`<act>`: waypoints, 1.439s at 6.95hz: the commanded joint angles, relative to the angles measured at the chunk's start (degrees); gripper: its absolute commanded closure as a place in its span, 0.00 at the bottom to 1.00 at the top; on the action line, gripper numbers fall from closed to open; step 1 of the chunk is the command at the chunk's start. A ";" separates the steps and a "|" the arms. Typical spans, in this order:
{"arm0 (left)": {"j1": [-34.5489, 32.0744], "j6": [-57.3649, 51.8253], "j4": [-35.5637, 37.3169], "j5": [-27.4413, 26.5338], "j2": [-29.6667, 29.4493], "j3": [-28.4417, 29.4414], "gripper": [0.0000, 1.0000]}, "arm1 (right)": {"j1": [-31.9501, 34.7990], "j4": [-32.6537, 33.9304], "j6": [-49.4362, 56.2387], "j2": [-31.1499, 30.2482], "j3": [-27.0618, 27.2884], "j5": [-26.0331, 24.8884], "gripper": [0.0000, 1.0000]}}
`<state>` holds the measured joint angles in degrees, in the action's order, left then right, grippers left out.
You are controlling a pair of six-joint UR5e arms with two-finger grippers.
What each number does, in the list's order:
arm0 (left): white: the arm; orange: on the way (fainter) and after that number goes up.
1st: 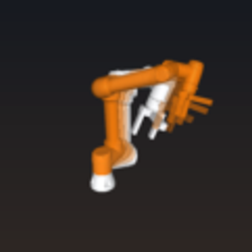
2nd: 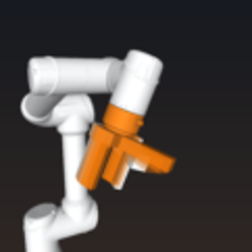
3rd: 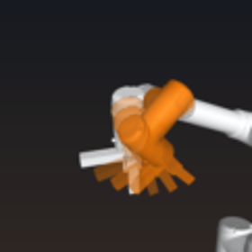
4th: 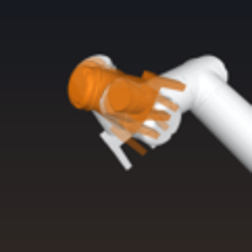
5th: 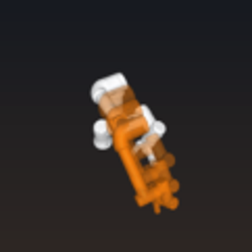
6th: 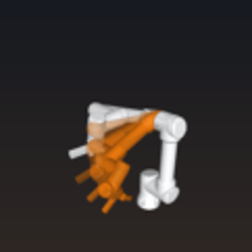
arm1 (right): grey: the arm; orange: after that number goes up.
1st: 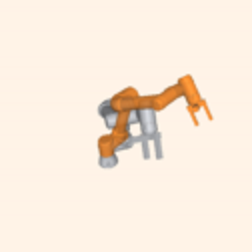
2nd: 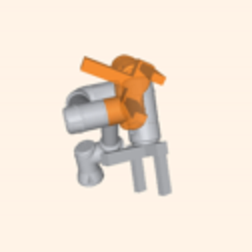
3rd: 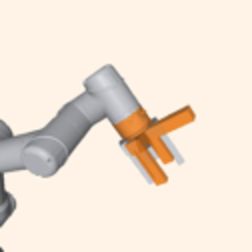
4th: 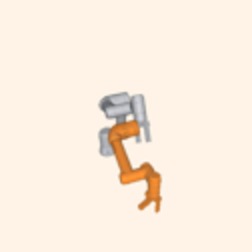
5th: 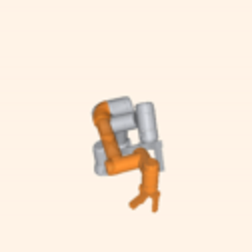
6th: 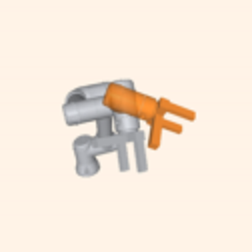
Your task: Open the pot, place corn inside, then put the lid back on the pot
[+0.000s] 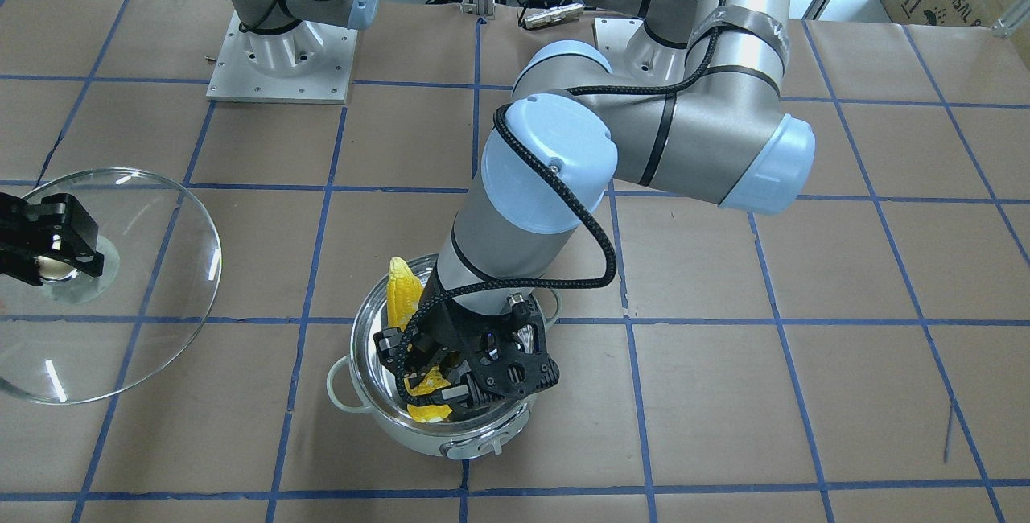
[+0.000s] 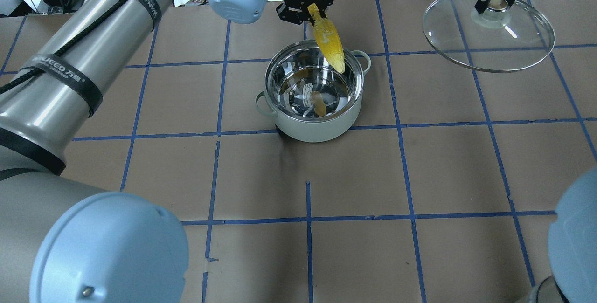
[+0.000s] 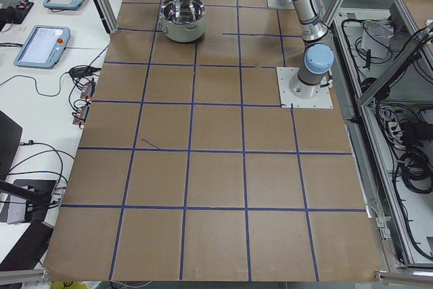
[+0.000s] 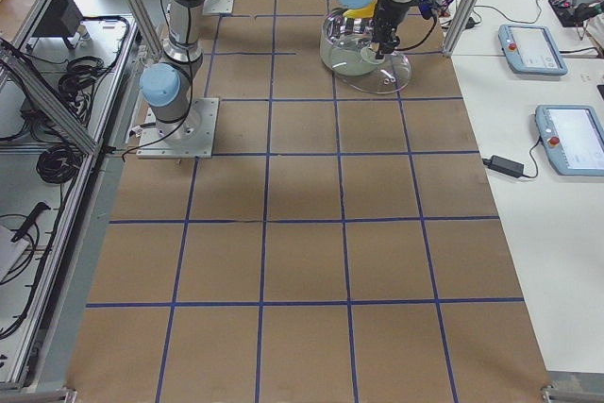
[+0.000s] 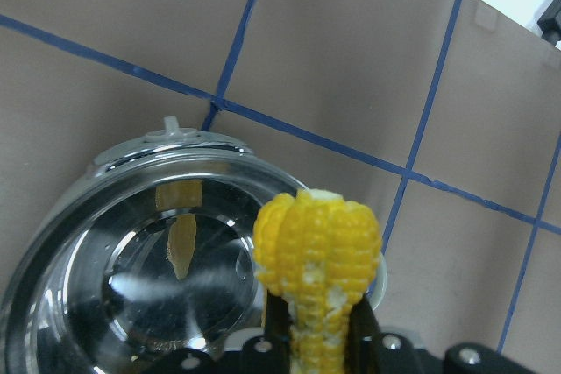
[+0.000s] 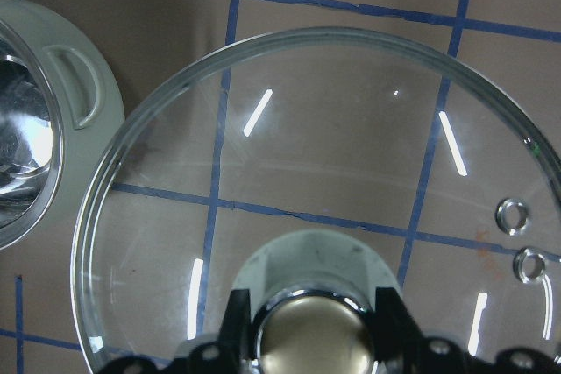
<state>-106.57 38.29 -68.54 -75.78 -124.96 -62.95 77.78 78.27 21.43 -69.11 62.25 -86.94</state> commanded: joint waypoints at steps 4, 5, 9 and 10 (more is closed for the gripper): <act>1.10 -6.12 -0.46 -3.76 1.74 -8.24 0.01 | 0.00 1.01 0.01 0.20 0.50 -0.42 0.78; 1.10 -6.12 -0.72 -3.76 1.82 -8.33 0.00 | 0.00 1.01 0.01 0.20 0.33 -0.42 0.77; 6.08 -15.44 -9.02 -3.58 7.94 -7.28 0.00 | 0.18 2.32 0.19 0.64 0.15 -0.42 0.77; 11.33 -24.66 -16.21 -3.76 12.42 -7.71 0.00 | 1.57 2.33 -0.85 0.64 0.24 0.01 0.77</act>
<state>-100.36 23.32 -77.39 -79.48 -117.27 -70.44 78.23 80.34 21.37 -68.53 62.44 -87.28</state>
